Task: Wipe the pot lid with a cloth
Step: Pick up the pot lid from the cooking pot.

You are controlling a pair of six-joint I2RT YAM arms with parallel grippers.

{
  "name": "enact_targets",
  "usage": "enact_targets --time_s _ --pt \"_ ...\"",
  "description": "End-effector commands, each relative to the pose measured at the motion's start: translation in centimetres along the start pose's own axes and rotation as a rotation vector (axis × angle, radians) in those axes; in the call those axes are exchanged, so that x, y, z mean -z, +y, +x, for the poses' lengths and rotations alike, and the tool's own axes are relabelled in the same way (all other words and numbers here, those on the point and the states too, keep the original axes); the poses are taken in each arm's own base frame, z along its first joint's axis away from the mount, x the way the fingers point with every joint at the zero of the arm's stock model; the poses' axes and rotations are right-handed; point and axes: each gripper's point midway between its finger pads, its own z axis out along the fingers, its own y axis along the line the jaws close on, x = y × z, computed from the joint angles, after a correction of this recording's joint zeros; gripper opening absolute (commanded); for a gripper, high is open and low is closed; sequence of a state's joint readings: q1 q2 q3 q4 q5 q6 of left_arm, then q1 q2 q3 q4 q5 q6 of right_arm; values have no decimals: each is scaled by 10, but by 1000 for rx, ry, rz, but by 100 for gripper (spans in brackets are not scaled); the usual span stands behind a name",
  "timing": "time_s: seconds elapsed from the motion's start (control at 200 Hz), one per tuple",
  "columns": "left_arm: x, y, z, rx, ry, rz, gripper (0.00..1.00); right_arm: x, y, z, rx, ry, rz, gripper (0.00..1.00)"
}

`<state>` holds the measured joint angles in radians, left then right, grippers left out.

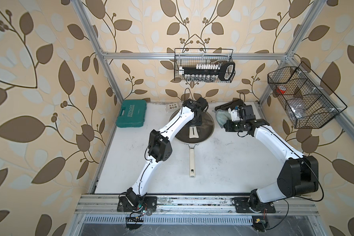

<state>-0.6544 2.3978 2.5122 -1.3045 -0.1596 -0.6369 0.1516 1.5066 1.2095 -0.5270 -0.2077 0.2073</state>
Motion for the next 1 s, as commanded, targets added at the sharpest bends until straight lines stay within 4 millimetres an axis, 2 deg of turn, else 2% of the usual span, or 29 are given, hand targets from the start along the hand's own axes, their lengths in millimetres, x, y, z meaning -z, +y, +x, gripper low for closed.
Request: enact_targets --time_s 0.0,0.105,0.28,0.465,0.995 --pt "2 12 6 -45 -6 -92 0 -3 3 6 10 10 -16 0" --pt "8 10 1 -64 -28 -73 0 -1 3 5 11 4 -14 0" --pt "30 5 -16 -103 -116 -34 0 0 4 4 7 -3 -18 0" --pt "48 -2 -26 -136 -173 23 0 1 6 4 -2 -12 -28 0" --pt "99 9 -42 -129 -300 52 0 11 9 5 -5 -41 -46 0"
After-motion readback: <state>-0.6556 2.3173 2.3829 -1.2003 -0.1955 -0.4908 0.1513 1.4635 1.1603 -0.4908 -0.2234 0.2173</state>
